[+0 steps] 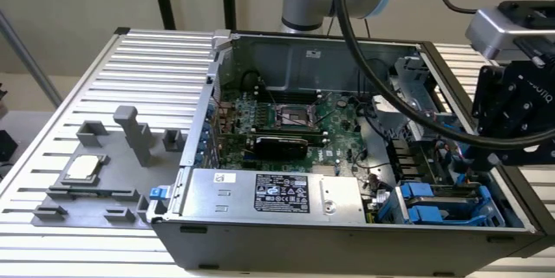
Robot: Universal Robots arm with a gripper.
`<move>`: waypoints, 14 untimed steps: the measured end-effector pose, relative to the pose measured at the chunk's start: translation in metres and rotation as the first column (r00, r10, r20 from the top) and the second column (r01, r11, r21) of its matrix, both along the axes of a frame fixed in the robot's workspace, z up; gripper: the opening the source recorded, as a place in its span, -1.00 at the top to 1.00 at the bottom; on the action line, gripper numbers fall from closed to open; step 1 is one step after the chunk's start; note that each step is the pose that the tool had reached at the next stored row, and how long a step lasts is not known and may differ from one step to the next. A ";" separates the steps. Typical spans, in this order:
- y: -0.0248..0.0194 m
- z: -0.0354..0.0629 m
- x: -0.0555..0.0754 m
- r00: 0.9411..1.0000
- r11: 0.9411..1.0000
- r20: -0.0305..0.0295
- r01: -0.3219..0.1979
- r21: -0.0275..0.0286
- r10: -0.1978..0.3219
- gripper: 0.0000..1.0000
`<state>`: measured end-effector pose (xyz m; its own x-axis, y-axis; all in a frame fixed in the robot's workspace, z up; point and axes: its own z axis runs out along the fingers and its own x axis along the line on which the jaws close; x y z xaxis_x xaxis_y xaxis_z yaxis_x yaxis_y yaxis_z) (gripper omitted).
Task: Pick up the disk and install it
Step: 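Insert the first disk wire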
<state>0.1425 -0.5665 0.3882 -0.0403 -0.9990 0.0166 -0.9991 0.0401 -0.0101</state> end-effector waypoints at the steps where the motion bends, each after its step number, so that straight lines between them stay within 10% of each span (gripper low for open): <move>1: 0.0002 0.0001 -0.001 1.000 1.000 0.000 0.000 0.000 0.000 -1.00; 14: 0.0066 -0.0077 -0.011 1.000 1.000 0.009 0.000 -0.002 0.000 -1.00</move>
